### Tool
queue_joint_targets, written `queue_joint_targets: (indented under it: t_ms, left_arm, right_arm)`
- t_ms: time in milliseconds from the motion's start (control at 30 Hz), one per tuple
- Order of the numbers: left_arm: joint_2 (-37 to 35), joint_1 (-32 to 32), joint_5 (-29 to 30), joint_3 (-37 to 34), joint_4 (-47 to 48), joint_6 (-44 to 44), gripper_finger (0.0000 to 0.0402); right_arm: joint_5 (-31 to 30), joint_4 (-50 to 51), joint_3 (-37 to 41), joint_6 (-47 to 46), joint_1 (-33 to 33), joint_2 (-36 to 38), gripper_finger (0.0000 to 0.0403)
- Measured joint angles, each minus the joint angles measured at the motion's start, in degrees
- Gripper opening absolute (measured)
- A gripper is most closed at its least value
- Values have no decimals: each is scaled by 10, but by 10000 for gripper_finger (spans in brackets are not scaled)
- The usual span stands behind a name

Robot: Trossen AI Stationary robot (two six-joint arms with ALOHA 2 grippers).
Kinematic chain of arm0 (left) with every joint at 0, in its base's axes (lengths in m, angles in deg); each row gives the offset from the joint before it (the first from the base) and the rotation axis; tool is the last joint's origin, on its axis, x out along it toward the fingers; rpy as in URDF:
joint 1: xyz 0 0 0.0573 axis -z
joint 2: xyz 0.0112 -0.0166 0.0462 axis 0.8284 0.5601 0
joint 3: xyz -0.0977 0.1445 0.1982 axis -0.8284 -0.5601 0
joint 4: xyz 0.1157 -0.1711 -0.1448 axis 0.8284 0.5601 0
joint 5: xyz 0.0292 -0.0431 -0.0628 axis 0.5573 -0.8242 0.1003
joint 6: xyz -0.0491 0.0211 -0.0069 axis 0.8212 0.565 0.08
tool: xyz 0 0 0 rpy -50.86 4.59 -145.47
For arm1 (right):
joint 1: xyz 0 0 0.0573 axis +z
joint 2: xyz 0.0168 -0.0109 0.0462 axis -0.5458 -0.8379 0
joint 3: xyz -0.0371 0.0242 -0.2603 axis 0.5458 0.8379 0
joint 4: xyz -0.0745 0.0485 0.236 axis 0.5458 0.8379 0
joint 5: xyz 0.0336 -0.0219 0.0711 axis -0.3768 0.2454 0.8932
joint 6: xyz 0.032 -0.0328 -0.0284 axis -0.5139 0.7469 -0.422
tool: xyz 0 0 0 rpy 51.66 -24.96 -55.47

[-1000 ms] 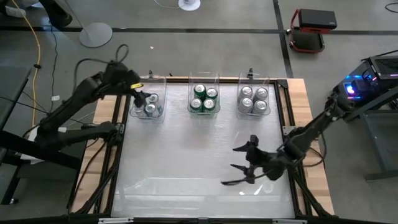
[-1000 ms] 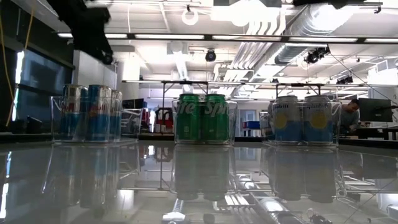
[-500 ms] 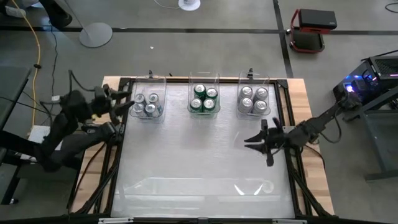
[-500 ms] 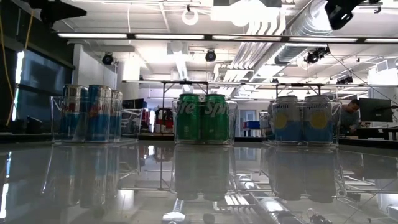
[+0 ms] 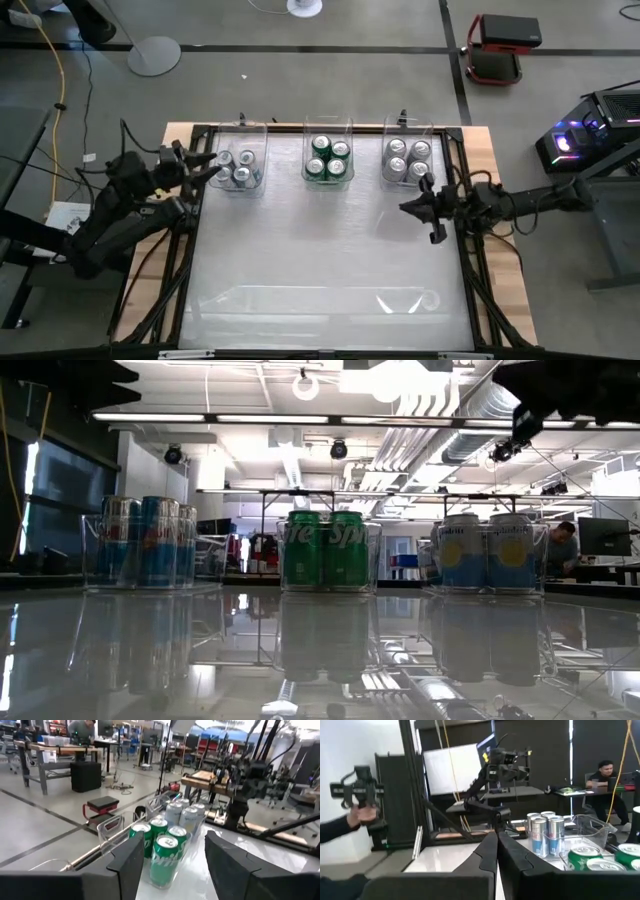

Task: Sort soda cans
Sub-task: Return to Home Position

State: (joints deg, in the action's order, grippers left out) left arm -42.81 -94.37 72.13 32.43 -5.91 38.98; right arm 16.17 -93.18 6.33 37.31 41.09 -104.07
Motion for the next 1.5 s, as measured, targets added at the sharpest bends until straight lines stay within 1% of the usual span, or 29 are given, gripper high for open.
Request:
queue_joint_targets:
  t_ms: [200, 267, 367, 433, 500, 667, 767, 833, 967, 1033, 1100, 1267, 1367, 1500]
  left_arm:
    - [-39, 0, -2, 0, 1, 33, 178]
    - [-55, 0, -15, -2, -6, 39, 174]
    - [-56, 0, -48, -20, -48, 64, 166]
    - [-55, 1, -65, -47, -111, 74, 158]
    - [-56, 4, -84, -89, -177, 92, 148]
    - [-56, 24, -82, -188, -344, 113, 114]
    - [-56, 44, -75, -240, -405, 123, 89]
    - [-56, 61, -58, -262, -440, 121, 71]
    - [-56, 111, -28, -301, -458, 90, 35]
    - [-56, 142, 9, -317, -486, 78, 18]
    - [-55, 175, 50, -316, -478, 53, 5]
    - [-55, 244, 127, -316, -462, 13, 2]
    - [-55, 279, 165, -316, -421, -2, 1]
    - [-55, 313, 174, -316, -350, -33, 1]
  right_arm:
    - [0, -25, 75, -24, -5, 97, 1]
    - [0, -27, 97, -30, -5, 119, 0]
    - [0, -4, 96, -31, -4, 134, 0]
    - [3, -4, 96, -30, -4, 133, 0]
    - [12, -3, 96, -23, -3, 133, 0]
    - [13, 14, 96, -21, 4, 132, 0]
    - [13, 27, 96, -31, 11, 132, 0]
    - [12, 26, 96, -35, 16, 132, 0]
    - [6, 19, 96, -29, 26, 132, 0]
    - [-7, 18, 96, -23, 29, 132, 0]
    - [-23, 18, 96, -19, 31, 132, 0]
    - [-33, 17, 96, -15, 30, 132, 0]
    - [-33, 13, 96, -15, 30, 132, 0]
    - [-34, 13, 96, -4, 30, 132, 0]
